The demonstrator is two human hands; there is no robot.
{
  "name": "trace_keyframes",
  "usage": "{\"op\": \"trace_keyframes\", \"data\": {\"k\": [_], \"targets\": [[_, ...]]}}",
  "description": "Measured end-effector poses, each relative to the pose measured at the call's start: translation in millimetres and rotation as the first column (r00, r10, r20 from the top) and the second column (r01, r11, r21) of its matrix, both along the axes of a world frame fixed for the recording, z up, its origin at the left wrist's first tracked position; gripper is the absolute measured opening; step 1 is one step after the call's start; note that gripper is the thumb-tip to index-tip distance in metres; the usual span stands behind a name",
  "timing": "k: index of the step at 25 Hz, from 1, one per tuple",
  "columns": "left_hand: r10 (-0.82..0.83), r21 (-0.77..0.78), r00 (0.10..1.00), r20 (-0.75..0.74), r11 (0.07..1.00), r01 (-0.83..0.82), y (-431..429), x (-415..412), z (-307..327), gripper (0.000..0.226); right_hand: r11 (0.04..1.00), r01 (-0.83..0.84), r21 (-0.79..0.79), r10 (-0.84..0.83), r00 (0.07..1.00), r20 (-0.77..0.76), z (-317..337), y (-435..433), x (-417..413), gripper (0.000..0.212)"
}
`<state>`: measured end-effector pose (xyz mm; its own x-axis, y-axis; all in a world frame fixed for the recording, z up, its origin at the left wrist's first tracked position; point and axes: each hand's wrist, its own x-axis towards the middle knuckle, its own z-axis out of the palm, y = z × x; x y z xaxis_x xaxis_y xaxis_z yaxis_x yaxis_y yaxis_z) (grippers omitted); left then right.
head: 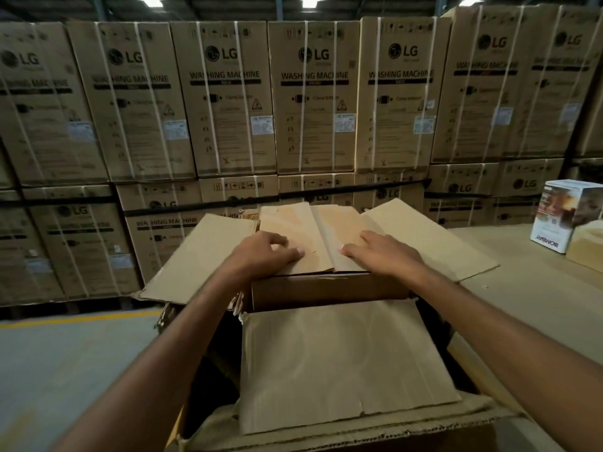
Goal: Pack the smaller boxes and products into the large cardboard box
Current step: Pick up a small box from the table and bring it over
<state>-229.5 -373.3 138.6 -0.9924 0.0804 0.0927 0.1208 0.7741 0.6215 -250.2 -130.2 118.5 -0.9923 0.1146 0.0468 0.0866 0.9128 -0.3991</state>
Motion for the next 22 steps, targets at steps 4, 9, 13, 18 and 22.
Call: {"op": "trace_keyframes", "data": {"k": [4, 9, 13, 18, 22], "targets": [[-0.031, -0.092, 0.999, -0.041, 0.995, 0.028, 3, -4, -4, 0.067, 0.998, 0.031, 0.052, -0.028, 0.999, -0.042, -7, 3, -5, 0.078], [-0.151, -0.271, 0.988, -0.014, 0.952, 0.142, 11, 3, 11, 0.080, 0.983, -0.182, 0.028, 0.184, 0.977, -0.112, 8, -3, -4, 0.060], [-0.343, -0.289, 0.939, 0.039, 0.895, 0.339, 20, 12, 19, 0.088, 0.948, -0.312, -0.062, 0.304, 0.946, -0.111, 22, -19, -13, 0.041], [-0.245, 0.069, 0.940, -0.237, 0.961, 0.268, -19, 20, 28, 0.076, 0.772, -0.552, -0.316, 0.516, 0.834, -0.197, 58, -66, -7, 0.046], [0.162, 0.446, 0.900, -0.403, 0.894, 0.039, -60, 35, 30, 0.063, 0.678, -0.708, -0.197, 0.694, 0.705, -0.145, 70, -127, -5, 0.064]]}}
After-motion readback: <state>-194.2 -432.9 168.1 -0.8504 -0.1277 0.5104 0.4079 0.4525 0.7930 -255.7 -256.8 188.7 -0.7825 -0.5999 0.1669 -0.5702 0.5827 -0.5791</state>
